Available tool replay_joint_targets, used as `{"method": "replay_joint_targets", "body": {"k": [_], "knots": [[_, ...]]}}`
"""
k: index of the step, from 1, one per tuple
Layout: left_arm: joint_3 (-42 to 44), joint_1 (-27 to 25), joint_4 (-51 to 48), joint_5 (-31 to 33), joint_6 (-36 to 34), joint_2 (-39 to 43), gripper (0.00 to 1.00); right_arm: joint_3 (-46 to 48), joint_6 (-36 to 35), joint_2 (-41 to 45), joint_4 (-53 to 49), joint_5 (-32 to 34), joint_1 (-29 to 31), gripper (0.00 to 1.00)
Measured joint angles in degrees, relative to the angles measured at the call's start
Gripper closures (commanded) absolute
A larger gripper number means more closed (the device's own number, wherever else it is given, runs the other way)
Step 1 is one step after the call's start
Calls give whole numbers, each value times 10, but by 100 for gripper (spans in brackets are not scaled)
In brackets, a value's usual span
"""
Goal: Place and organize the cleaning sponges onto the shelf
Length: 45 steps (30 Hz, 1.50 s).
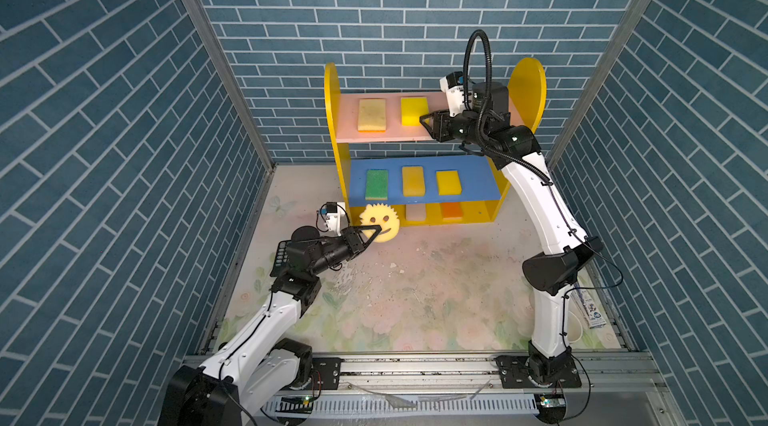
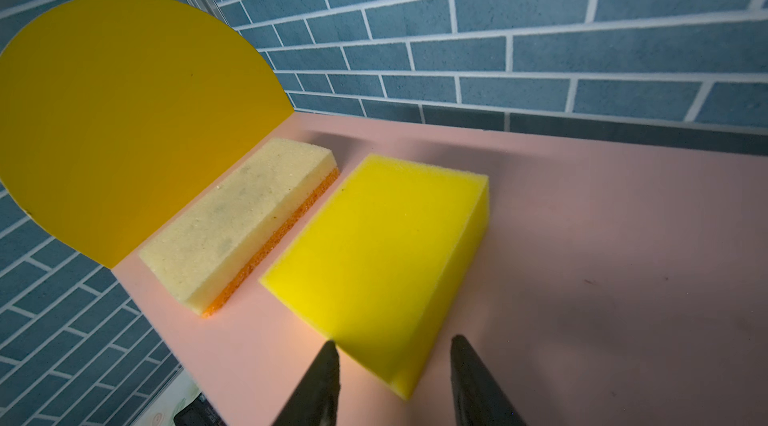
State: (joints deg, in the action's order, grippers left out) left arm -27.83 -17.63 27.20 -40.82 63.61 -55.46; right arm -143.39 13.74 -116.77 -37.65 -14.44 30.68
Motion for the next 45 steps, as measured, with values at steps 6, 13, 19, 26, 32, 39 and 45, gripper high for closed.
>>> {"method": "replay_joint_targets", "body": {"k": [6, 13, 19, 26, 32, 39, 45], "knots": [[0, 0, 7, 0, 11, -7, 82, -3, 8, -9, 13, -3, -4, 77], [0, 1, 9, -2, 15, -7, 82, -3, 12, -13, 19, -14, -10, 100], [0, 2, 9, -2, 16, -7, 82, -3, 11, -13, 19, -28, -12, 100], [0, 3, 9, -3, 17, -7, 82, -3, 8, -12, 17, -40, -12, 100], [0, 5, 9, -4, 17, -9, 82, 0, 6, -2, -2, -46, -12, 100], [0, 5, 9, -4, 17, -12, 82, 9, -7, 17, -29, -49, -12, 100], [0, 5, 10, -4, 17, -12, 82, 11, -12, 30, -40, -51, -12, 100]]}}
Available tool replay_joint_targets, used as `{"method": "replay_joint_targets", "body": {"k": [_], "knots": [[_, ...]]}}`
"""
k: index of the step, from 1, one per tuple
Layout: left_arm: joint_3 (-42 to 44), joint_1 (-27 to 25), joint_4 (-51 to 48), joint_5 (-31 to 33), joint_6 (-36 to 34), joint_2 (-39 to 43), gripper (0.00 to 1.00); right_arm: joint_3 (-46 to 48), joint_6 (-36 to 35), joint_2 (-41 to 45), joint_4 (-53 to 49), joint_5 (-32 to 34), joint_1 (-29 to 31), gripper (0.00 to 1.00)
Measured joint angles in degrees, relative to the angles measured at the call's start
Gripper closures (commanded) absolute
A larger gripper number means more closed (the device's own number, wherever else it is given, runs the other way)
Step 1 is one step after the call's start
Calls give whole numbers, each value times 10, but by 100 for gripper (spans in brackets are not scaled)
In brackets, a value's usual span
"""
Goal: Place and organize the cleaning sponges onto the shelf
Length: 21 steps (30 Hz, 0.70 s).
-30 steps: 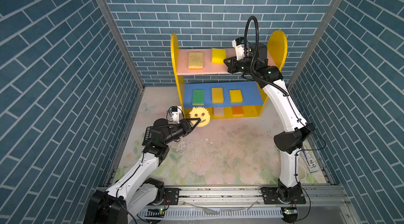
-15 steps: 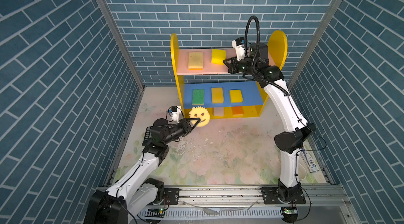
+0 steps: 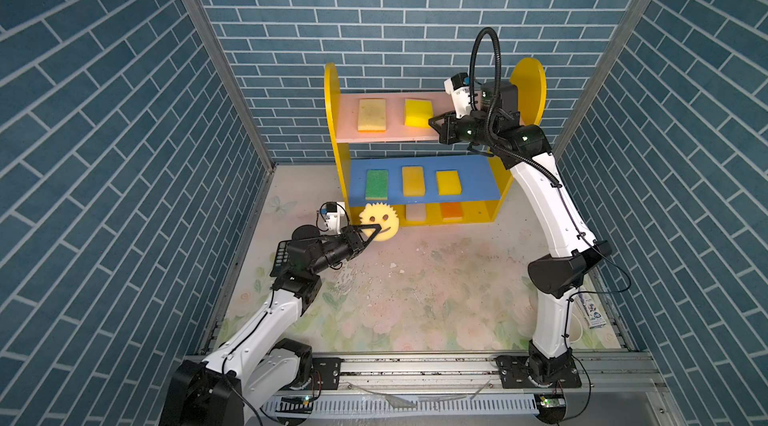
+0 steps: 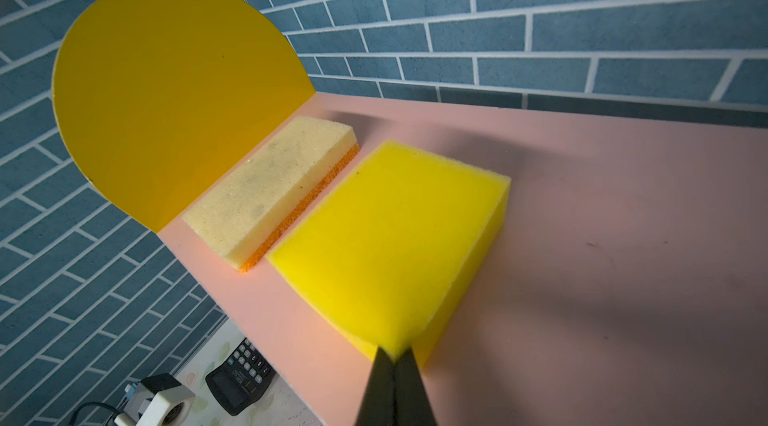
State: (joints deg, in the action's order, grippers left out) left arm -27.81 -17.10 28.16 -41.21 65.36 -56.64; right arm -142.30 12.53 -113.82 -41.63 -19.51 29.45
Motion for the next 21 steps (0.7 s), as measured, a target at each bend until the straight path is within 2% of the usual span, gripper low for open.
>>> {"method": "replay_joint_targets", "body": {"k": [15, 21], "knots": [[0, 0, 0, 0, 0, -6, 82, 0, -9, 1, -11, -7, 0, 100], [0, 1, 0, 0, 2, -8, 82, 5, -12, 1, -13, 5, 0, 85]]}}
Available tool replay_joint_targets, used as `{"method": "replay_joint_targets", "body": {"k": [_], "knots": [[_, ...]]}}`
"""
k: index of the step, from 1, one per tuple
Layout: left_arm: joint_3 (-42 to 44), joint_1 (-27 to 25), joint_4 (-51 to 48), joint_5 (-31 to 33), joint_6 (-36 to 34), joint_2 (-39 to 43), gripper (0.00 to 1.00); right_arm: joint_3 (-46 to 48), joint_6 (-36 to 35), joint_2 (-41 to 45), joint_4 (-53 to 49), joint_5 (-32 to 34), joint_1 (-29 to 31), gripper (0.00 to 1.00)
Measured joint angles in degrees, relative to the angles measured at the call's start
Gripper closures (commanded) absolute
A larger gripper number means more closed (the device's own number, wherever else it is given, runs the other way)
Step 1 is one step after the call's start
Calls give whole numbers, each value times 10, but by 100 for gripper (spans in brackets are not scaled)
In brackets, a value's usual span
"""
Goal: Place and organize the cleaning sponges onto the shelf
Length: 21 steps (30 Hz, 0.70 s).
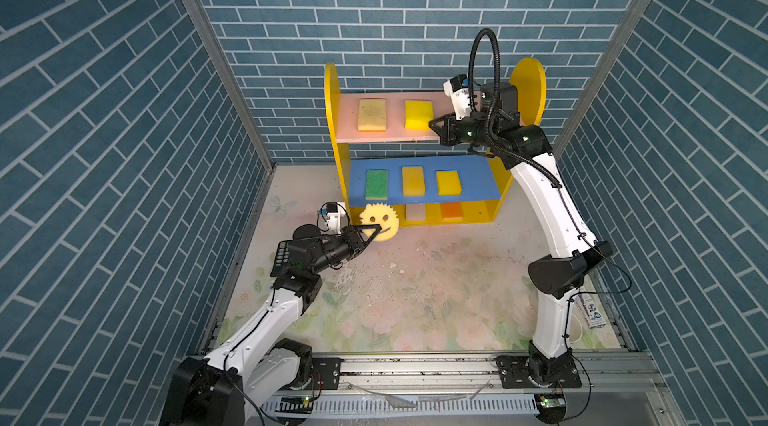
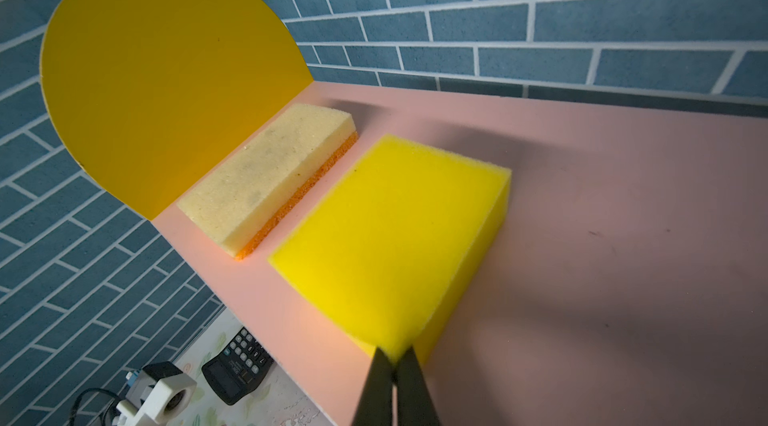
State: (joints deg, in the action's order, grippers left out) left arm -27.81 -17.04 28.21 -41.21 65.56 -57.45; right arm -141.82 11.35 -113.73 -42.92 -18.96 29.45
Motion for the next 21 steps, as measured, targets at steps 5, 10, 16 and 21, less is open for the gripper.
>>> {"method": "replay_joint_targets", "body": {"k": [5, 10, 16, 21], "knots": [[0, 0, 0, 0, 0, 0, 82, 5, -6, 0, 0, 8, 0, 78], [0, 0, 0, 0, 0, 0, 82, 17, -7, 7, 5, 18, 0, 74], [0, 0, 0, 0, 1, 0, 82, 27, -7, 16, 5, 25, 0, 71], [0, 0, 0, 0, 2, 0, 82, 31, -7, 20, 5, 26, 0, 70]]}}
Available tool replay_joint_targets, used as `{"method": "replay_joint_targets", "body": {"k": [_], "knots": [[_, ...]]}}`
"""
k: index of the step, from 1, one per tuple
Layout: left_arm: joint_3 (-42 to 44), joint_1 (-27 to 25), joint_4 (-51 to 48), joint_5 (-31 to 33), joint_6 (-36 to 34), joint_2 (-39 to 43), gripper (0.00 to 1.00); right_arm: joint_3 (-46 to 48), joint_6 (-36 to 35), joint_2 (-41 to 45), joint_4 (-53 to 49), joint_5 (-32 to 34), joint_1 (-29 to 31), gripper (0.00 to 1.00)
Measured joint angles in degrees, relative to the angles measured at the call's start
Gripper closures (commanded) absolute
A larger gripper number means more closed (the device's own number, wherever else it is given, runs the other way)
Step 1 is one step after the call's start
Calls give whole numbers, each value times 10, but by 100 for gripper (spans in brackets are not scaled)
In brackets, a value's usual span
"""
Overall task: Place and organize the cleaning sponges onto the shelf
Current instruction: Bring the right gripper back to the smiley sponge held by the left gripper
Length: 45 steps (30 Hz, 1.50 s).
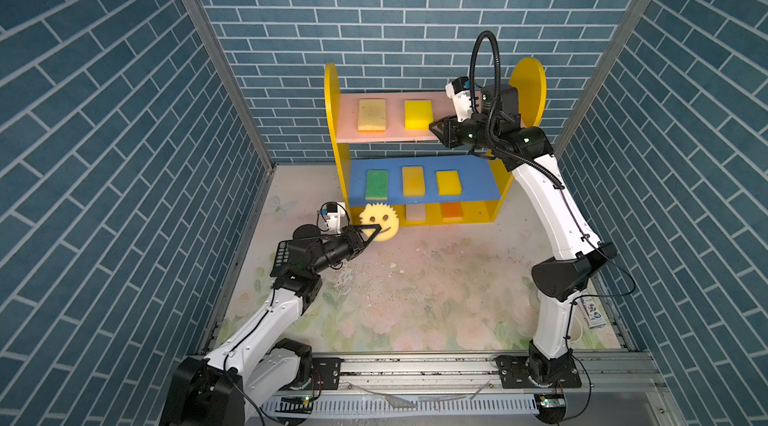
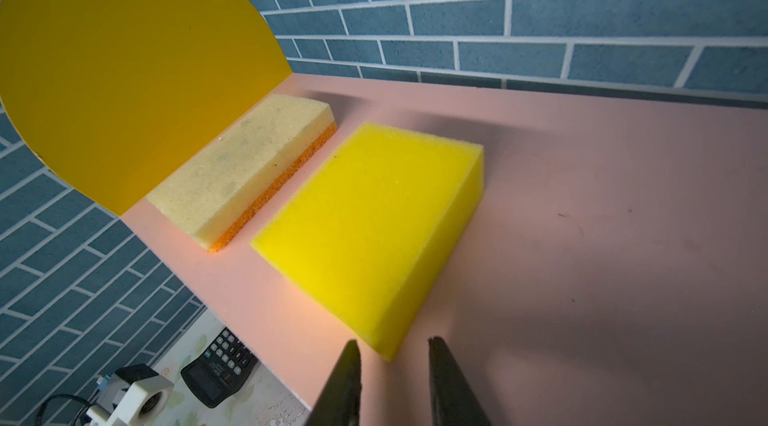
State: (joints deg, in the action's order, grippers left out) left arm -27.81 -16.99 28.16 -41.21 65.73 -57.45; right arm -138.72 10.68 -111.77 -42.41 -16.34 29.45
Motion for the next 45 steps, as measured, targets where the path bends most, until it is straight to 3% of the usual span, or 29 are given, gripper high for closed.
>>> {"method": "replay_joint_targets", "body": {"k": [6, 13, 23, 32, 45], "knots": [[0, 0, -1, 0, 0, 0, 82, 42, 10, 31, 10, -3, 0, 60], [-7, 2, -6, 0, -6, -2, 82, 231, 35, 179, 88, 0, 0, 45], [-129, -4, -73, 1, -73, -16, 83, 388, 51, 321, 105, 15, 28, 34], [-199, -54, -100, 13, -117, -44, 84, 451, 44, 308, 106, 3, 146, 31], [-237, -94, -106, 22, -127, -64, 85, 479, 86, 306, 205, -40, 149, 27]]}}
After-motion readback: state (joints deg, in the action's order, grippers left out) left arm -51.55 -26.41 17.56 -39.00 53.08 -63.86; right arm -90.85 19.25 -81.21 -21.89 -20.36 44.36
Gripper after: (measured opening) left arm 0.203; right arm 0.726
